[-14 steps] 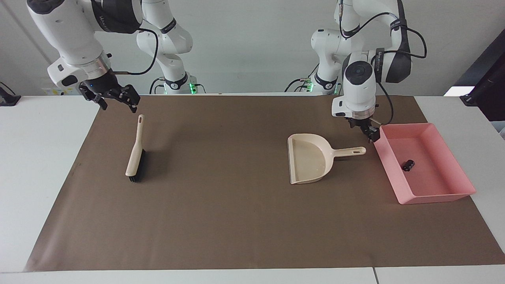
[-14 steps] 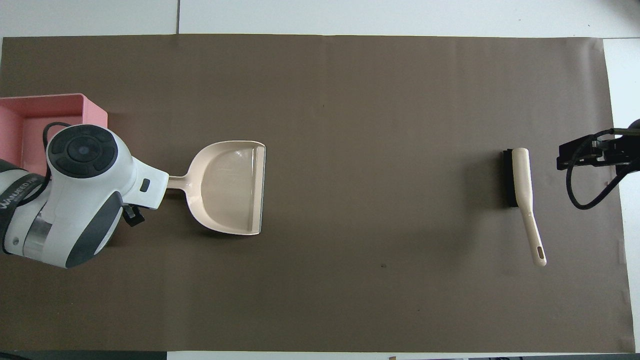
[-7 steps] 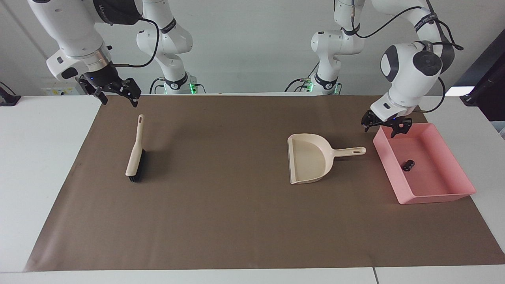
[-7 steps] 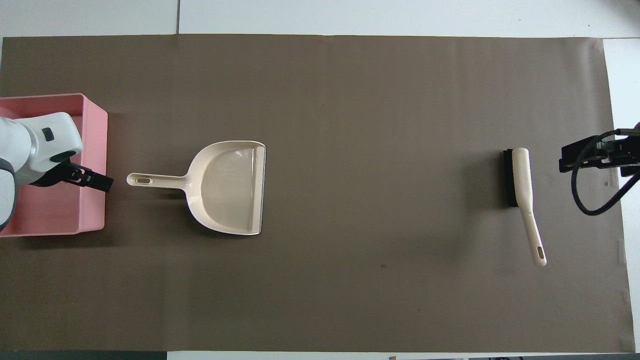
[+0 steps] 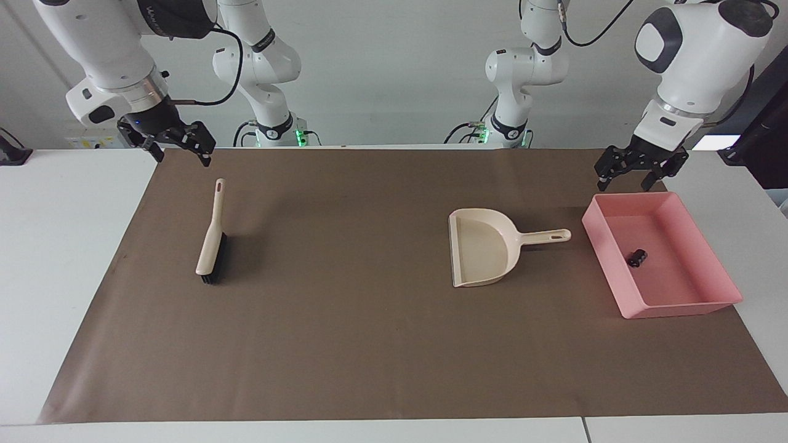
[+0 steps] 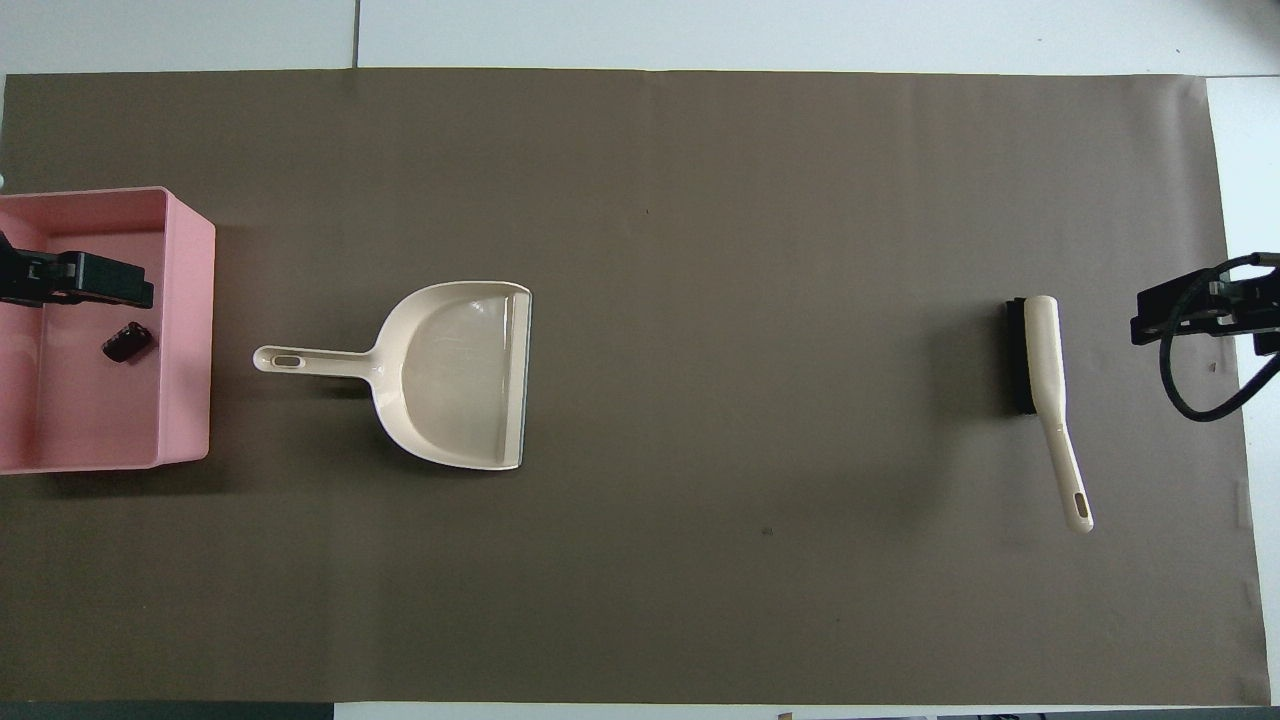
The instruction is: Clean e-waste and dump in bin
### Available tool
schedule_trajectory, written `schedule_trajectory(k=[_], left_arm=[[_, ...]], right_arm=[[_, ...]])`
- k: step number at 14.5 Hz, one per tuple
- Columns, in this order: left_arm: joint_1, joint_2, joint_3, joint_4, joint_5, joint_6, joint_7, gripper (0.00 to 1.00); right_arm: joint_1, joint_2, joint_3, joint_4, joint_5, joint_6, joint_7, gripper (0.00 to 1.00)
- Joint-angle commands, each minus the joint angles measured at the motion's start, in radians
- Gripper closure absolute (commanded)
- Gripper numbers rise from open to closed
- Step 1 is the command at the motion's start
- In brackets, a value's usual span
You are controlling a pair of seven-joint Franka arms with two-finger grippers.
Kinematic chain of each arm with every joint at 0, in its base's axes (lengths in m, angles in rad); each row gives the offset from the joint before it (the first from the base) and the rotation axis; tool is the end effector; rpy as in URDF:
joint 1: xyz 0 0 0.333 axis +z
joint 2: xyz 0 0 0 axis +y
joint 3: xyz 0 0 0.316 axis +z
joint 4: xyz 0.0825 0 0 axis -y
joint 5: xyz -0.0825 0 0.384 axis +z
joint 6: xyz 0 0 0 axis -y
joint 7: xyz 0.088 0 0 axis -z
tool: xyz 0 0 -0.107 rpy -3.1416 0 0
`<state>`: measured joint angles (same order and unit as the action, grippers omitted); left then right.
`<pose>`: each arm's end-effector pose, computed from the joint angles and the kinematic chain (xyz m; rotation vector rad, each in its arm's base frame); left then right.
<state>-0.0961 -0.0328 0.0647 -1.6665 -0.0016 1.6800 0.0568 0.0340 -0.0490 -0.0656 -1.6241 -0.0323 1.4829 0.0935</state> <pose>0.5531 -0.0170 0.6069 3.1346 -0.1381 0.0726 0.5287 -0.0213 0.6189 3.1002 -0.1959 -0.1420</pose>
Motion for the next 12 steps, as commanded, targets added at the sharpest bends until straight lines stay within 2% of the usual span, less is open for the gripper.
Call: schedule_trajectory(k=[1,6,12], left_arm=[[0.009,0.063,-0.002,0.134,-0.018,-0.112,-0.017,0.02],[0.007,0.047,-0.002,0.114,-0.006,-0.164,-0.02,0.02],[0.026,0.011,-0.003,0.076,-0.006,-0.167,-0.044,0.02]], right_arm=[[0.003,0.005,-0.002,0.013,0.014,-0.016,0.009,0.0],[0.001,0.001,-0.002,0.009,0.014,-0.018,0.009,0.0],[0.001,0.001,-0.002,0.009,0.014,-0.018,0.009,0.0]])
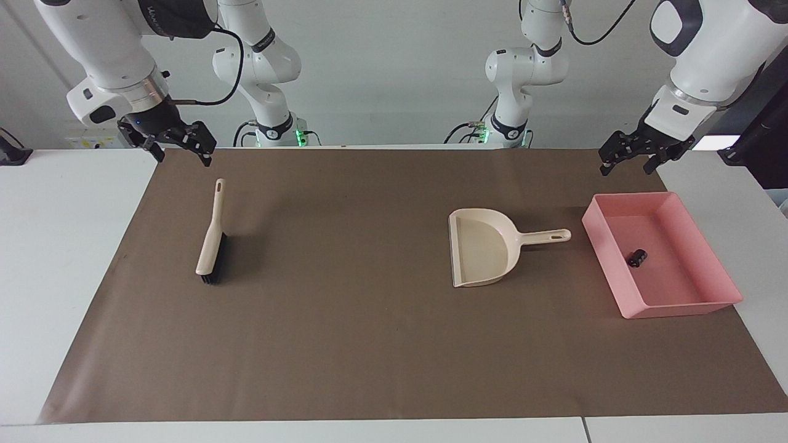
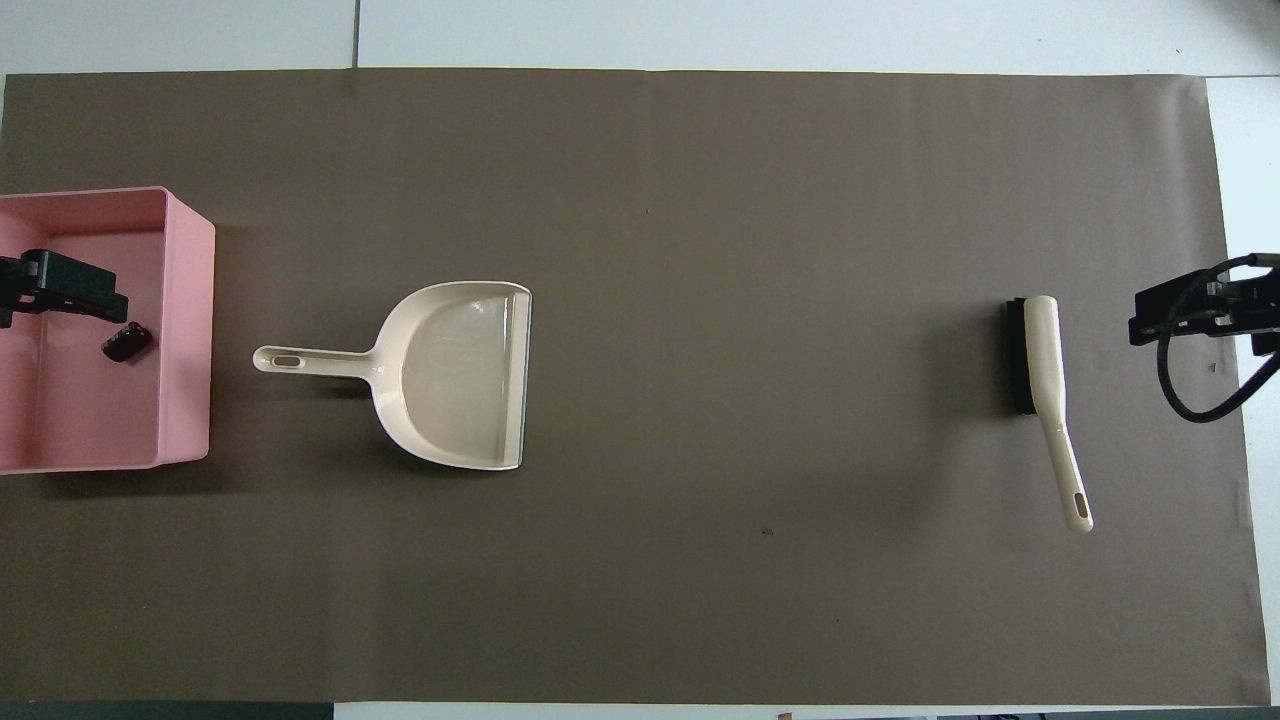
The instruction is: Clean e-waste and dump in bin
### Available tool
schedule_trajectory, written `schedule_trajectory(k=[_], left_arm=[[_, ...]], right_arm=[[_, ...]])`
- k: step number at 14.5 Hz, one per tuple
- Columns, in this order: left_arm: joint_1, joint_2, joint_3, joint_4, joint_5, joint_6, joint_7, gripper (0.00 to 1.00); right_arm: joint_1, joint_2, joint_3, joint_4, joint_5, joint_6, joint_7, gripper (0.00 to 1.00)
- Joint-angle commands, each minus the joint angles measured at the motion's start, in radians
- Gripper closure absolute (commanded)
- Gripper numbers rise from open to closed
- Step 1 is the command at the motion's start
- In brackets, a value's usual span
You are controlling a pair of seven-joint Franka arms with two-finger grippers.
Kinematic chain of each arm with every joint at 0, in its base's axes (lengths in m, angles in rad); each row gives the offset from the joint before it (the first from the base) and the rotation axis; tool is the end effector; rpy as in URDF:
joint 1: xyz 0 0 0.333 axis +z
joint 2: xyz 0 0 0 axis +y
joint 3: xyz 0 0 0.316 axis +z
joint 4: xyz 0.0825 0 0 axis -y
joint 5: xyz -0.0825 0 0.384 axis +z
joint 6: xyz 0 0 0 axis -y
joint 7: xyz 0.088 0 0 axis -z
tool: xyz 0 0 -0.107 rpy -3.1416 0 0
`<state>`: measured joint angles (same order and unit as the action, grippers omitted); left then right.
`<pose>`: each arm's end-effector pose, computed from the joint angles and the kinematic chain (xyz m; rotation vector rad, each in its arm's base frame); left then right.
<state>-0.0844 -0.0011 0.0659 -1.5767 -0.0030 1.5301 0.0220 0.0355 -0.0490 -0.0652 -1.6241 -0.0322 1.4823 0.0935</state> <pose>0.5495 -0.0105 0.6189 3.1370 -0.0636 -0.0714 0.5286 -0.0203 0.6188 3.1004 -0.1930 -0.1429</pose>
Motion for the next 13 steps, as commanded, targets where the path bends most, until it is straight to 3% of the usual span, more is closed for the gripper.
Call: schedule_trajectory(k=[1,13], left_arm=[[0.014,-0.02,-0.005,-0.016,-0.006,-0.021,-0.01,0.02],[0.057,-0.022,-0.04,-0.023,-0.009,-0.001,-0.002,0.02]], right_arm=[[0.0,0.001,-0.002,0.009,0.014,-0.017,0.009,0.0],[0.0,0.001,-0.002,0.009,0.014,-0.017,0.009,0.0]])
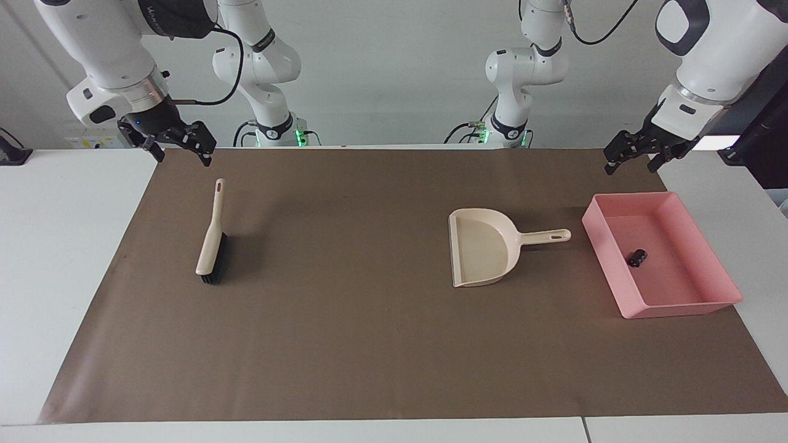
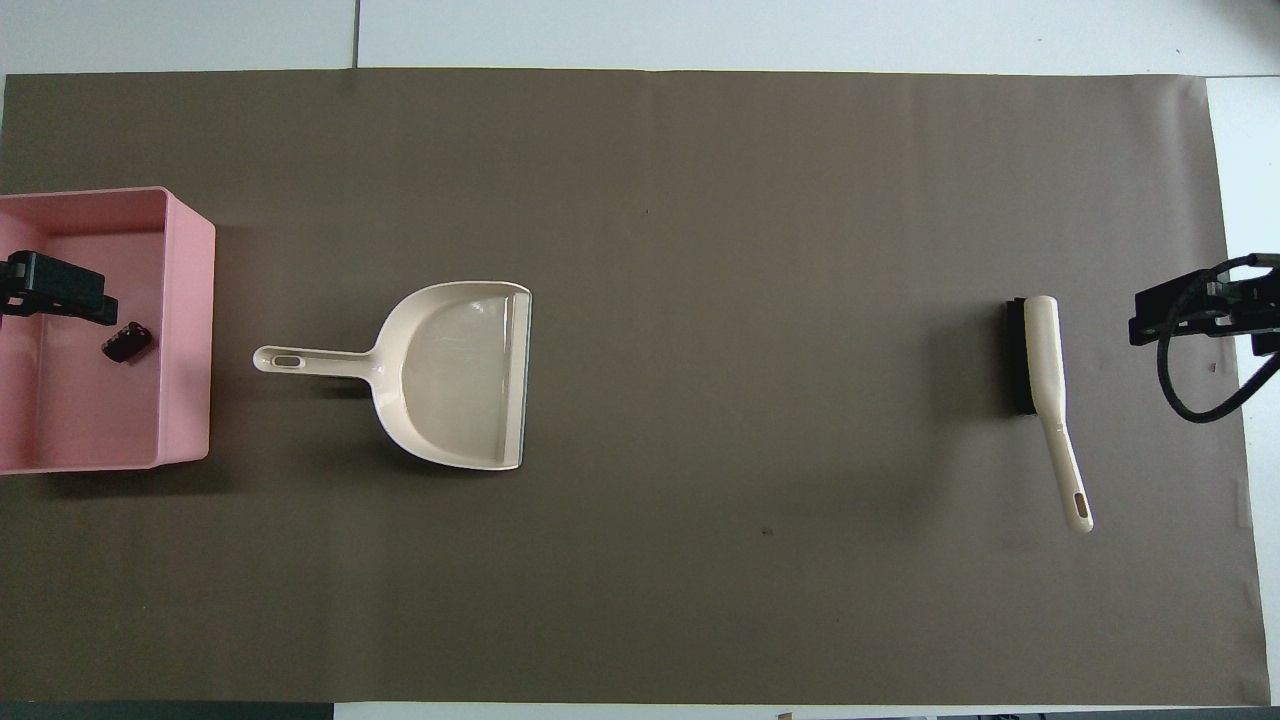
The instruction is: Clean e-waste and dump in bin
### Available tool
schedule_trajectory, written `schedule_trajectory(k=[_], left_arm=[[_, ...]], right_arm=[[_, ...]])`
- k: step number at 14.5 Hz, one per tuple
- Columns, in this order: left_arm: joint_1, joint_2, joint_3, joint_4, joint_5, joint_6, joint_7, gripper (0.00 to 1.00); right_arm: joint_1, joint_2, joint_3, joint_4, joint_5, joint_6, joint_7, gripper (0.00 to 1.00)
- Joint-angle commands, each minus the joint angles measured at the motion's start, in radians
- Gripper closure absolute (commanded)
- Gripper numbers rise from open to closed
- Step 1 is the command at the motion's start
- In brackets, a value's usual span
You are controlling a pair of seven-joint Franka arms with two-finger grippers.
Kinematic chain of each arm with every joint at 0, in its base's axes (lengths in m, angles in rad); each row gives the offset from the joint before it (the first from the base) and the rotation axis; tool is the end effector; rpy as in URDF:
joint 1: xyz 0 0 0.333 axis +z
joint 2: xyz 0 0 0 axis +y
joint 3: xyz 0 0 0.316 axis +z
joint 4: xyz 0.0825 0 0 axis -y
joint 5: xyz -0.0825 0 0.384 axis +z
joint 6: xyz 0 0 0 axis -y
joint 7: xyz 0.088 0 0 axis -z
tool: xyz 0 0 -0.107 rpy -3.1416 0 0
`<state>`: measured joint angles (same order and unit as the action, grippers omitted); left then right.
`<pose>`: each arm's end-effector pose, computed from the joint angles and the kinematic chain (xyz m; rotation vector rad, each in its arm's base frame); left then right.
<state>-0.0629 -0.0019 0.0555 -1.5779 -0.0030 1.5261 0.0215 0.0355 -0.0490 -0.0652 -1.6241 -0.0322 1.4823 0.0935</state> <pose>0.5489 -0.0044 0.6184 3.1368 -0.0454 -0.0783 0.5286 -0.0203 0.6188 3.1004 -0.1930 -0.1429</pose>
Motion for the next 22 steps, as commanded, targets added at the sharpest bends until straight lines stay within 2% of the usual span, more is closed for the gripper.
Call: schedule_trajectory(k=[1,22], left_arm=[[0.046,-0.023,-0.046,-0.022,-0.009,0.003,0.0,0.02],[0.035,-0.02,-0.059,-0.017,-0.003,0.016,0.0,0.02]], right_arm=[[0.0,0.001,-0.002,0.009,0.014,-0.017,0.009,0.0],[0.0,0.001,-0.002,0.009,0.014,-0.017,0.009,0.0]])
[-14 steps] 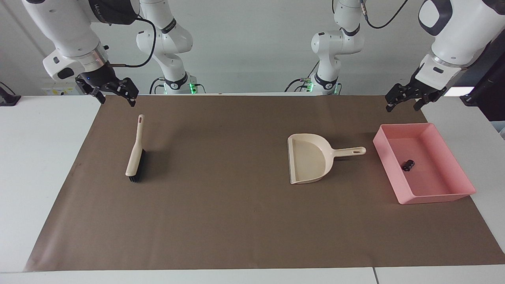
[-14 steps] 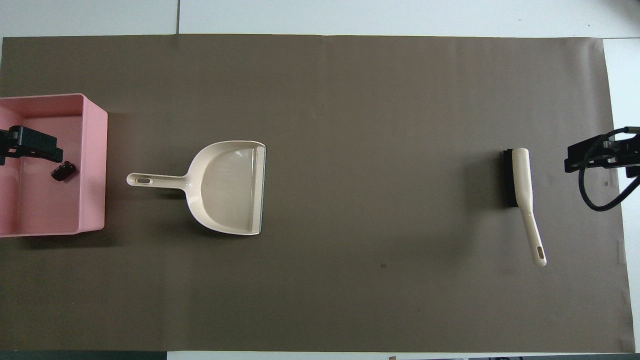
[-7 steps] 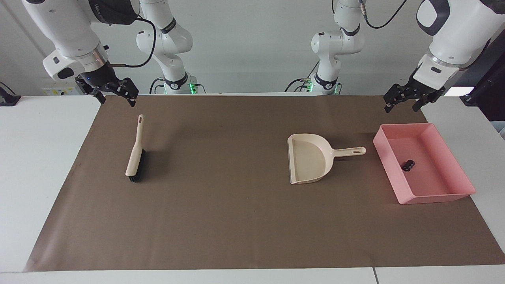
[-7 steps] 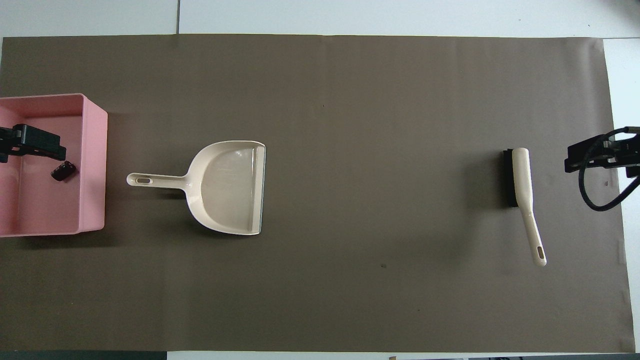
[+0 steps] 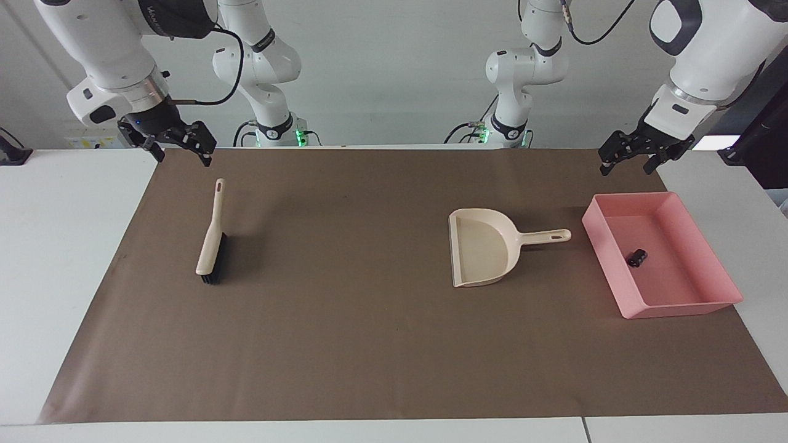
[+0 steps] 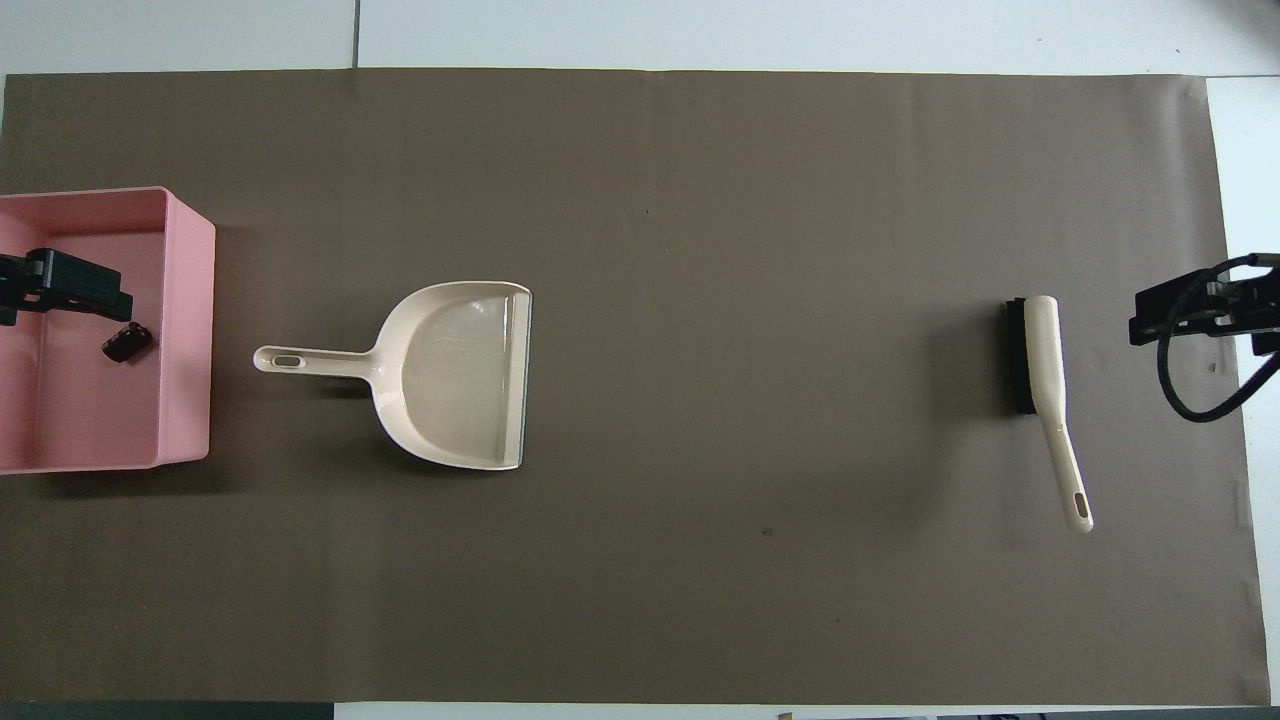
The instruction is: Clean e-waste and dump in bin
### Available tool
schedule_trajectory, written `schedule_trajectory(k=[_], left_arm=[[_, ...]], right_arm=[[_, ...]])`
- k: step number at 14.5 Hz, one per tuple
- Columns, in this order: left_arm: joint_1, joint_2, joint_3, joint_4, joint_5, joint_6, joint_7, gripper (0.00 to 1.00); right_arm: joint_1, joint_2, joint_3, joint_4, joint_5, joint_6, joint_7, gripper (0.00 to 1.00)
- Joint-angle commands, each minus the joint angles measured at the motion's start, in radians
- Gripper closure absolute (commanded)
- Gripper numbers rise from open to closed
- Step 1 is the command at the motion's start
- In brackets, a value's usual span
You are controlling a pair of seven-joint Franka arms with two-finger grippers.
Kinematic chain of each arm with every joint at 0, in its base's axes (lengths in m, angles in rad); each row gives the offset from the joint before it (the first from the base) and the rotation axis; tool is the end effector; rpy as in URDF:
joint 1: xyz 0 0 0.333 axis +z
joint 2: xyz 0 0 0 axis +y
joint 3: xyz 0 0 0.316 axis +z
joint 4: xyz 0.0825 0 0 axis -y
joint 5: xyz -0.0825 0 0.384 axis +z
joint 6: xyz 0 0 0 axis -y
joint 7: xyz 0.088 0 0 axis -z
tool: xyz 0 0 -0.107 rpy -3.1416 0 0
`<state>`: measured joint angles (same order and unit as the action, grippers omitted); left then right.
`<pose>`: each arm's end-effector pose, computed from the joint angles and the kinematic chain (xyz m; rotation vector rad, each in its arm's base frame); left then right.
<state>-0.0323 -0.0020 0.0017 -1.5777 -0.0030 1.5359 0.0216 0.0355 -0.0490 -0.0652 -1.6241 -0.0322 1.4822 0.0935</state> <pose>0.5497 -0.0172 0.6194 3.1371 -0.0820 -0.0625 0.5286 -0.0203 0.6188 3.1004 -0.1930 -0.1430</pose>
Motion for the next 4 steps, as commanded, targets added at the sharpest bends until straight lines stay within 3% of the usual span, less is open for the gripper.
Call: schedule_trajectory(k=[1,4], left_arm=[[0.005,-0.019,-0.005,-0.018,-0.003,0.006,0.0,0.02],[0.003,-0.019,-0.008,-0.018,-0.003,0.006,0.0,0.02]], right_arm=[[0.0,0.001,-0.002,0.009,0.014,-0.017,0.009,0.0],[0.0,0.001,-0.002,0.009,0.014,-0.017,0.009,0.0]])
